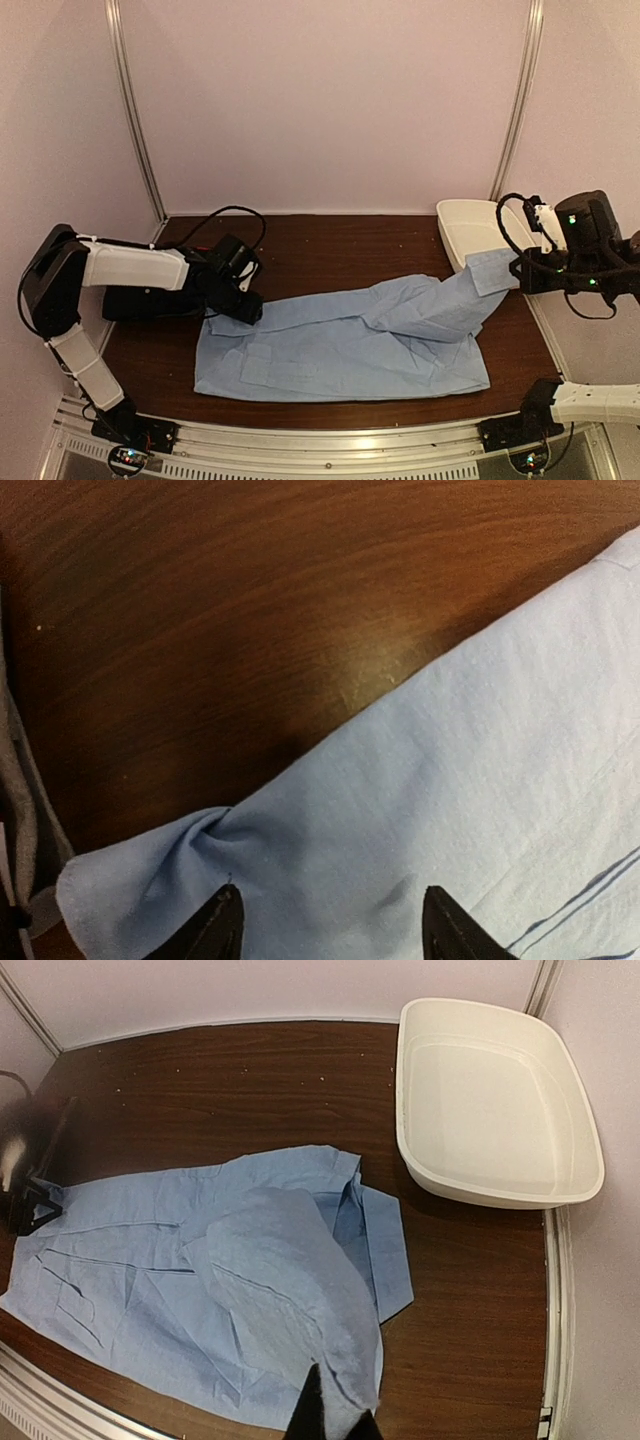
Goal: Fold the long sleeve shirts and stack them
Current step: Fold the 1/3-folded shirt at the center of the board, then pass from the right arm to the left
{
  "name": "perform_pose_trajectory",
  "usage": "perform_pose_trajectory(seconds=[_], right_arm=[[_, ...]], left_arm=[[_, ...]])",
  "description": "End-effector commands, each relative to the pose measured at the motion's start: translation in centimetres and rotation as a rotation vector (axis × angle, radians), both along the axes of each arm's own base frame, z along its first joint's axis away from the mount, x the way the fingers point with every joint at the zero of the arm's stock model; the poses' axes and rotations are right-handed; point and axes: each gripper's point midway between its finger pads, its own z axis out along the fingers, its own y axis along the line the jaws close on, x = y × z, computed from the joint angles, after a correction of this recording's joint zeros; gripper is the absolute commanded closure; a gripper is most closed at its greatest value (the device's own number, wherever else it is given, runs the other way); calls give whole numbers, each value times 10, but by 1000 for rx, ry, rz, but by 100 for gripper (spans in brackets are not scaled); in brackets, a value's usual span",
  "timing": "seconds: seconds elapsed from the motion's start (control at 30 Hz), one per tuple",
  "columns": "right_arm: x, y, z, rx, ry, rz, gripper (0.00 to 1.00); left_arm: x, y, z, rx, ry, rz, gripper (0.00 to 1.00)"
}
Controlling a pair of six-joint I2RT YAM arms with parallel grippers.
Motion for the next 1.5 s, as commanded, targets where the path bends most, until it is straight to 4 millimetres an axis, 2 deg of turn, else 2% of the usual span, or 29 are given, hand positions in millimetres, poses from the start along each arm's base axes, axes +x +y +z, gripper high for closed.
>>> perform_pose_trajectory(seconds=[0.0, 0.3, 0.7, 0.83, 0.93, 1.07, 1.23, 1.37, 1.47], right_arm=[[7, 8, 0, 0, -12, 22, 100], [6, 3, 3, -13, -12, 5, 100], [-2, -14, 13, -21, -20, -56, 100], [-3, -16, 14, -23, -18, -61, 100], [-1, -12, 14, -23, -19, -47, 100], [5, 7, 8, -10, -15, 31, 100], [16, 52, 2, 33, -14, 216, 100], [25, 88, -5, 62, 14, 351, 100], [29, 114, -12, 116, 47, 427, 100]], left_arm=[[10, 6, 15, -19, -74, 42, 35], [7, 43, -16, 59, -33, 134, 33], [-6, 79, -34, 104, -16, 234, 30], [-9, 80, -25, 72, -30, 250, 28], [-3, 65, 0, -24, -72, 219, 26], [6, 32, 52, -211, -166, 109, 21], [9, -5, 112, -427, -284, -39, 14], [4, -31, 161, -593, -396, -172, 14], [-4, -50, 192, -647, -495, -284, 15]])
